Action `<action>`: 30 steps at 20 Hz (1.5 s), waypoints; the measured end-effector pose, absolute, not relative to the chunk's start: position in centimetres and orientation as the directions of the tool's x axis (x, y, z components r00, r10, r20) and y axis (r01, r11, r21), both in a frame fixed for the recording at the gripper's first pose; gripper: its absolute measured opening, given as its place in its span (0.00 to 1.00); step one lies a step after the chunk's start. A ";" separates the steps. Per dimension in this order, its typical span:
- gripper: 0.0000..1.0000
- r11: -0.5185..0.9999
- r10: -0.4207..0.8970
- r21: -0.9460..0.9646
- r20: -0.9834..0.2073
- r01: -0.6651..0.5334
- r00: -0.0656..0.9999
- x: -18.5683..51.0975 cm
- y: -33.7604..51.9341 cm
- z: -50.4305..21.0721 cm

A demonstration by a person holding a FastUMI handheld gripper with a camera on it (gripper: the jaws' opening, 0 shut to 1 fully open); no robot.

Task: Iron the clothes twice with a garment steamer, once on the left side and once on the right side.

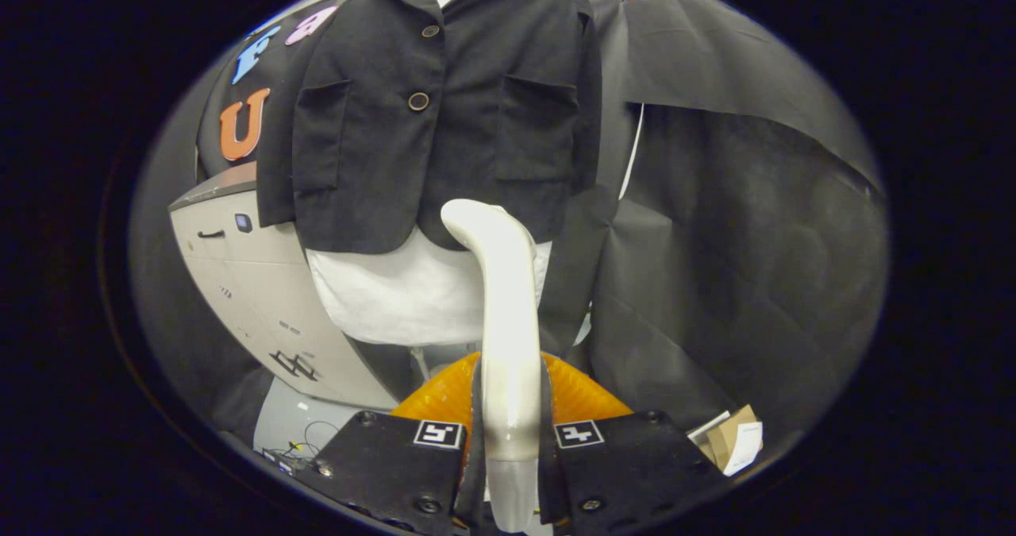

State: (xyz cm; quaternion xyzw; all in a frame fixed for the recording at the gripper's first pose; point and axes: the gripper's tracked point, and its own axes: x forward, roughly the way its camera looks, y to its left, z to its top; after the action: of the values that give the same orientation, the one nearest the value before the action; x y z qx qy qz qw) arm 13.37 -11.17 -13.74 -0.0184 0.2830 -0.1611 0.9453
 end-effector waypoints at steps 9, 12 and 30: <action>0.29 0.952 -0.294 -0.058 -0.458 0.302 0.839 9.9 -8.9 -7.9; 0.29 0.954 -0.287 -0.042 -0.428 0.298 0.857 8.0 -8.3 -5.6; 0.29 0.985 -0.141 0.075 -0.153 0.154 0.978 -2.6 -9.0 10.5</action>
State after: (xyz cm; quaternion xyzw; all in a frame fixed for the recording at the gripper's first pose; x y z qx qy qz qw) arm -2.63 -8.95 10.50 0.0430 0.0738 -0.0742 0.9936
